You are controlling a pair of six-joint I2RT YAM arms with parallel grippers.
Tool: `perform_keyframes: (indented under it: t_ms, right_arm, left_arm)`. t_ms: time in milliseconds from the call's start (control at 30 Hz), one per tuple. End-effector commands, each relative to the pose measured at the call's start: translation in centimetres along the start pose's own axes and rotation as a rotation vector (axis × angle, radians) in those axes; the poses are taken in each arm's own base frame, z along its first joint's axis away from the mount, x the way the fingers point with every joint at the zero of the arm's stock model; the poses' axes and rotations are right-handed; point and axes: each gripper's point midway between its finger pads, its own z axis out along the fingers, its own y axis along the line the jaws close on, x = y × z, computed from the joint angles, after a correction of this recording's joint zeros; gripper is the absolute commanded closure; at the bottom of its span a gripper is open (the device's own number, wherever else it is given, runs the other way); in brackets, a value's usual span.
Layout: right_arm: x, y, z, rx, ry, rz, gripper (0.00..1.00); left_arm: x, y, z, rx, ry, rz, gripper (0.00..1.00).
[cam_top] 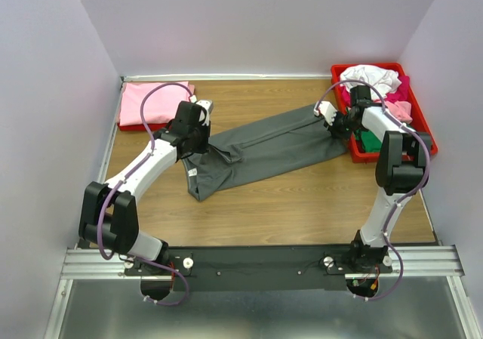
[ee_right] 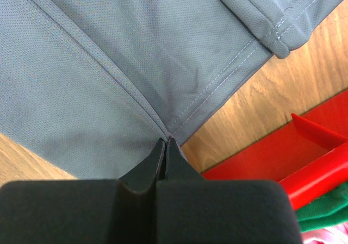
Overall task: Fold and stack the t-shirts
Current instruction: Fold the tshirt
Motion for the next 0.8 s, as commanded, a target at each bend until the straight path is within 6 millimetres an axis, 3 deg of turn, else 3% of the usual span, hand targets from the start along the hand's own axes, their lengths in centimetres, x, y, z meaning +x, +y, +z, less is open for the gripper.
perform_keyframes:
  t_ms: [0,767]
  right_arm:
    - [0.26,-1.01,0.38,0.023,0.008,0.016,0.99]
    - [-0.09,-1.14,1.06,0.021,0.008,0.022,0.95]
  left_arm:
    - [-0.62,0.76,-0.29,-0.036,-0.008,0.002,1.00]
    - [-0.13,0.02,0.27,0.010,0.023,0.014,1.00]
